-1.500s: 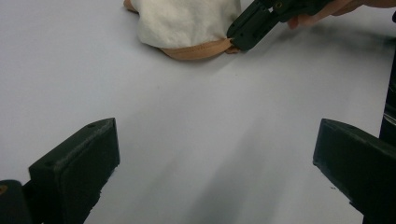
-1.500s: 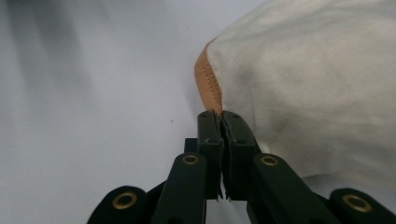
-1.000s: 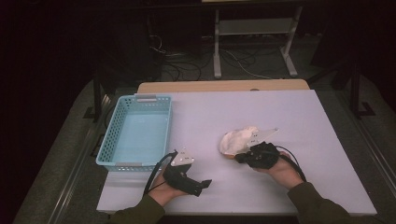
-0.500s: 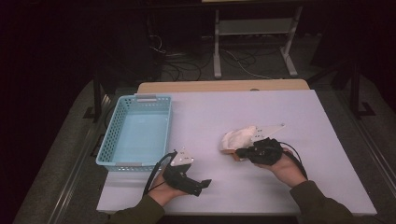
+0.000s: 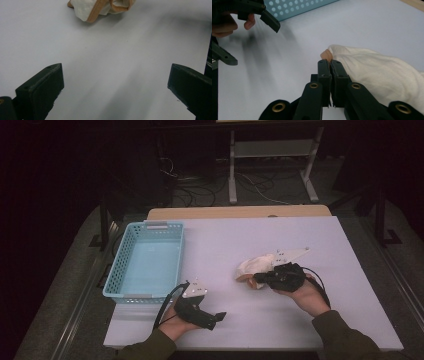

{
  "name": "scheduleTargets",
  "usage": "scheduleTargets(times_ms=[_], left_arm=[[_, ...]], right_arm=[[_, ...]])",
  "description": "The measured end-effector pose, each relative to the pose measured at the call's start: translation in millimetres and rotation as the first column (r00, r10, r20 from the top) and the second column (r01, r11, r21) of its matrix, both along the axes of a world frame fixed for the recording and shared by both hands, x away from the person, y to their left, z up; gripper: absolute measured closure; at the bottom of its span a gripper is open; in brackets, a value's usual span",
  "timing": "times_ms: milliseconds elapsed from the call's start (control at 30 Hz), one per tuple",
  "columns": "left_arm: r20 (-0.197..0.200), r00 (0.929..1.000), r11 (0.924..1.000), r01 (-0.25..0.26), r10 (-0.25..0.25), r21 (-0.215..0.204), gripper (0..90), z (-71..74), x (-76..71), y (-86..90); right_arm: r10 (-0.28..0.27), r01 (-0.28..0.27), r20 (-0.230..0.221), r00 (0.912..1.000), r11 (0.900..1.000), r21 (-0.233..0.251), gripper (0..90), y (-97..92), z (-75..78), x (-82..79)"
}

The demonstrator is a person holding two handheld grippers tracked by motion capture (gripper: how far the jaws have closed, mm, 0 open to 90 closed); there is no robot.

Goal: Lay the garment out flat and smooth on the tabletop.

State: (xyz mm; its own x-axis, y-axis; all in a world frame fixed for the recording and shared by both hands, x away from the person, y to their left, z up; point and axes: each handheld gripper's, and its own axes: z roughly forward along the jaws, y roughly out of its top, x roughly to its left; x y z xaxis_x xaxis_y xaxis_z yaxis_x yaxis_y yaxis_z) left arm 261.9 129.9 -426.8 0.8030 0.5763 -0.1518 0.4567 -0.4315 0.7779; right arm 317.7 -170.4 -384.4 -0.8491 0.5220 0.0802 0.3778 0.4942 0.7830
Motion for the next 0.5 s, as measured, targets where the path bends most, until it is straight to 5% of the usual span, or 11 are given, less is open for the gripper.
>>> scheduleTargets(times_ms=[500], left_arm=[[-0.003,1.0,1.0,-0.003,0.003,-0.002,0.0,0.0,-0.4,-0.2]], right_arm=[[-0.05,0.05,0.032,0.9982,0.9984,0.026,86.2,-10.2,12.8,12.1]])
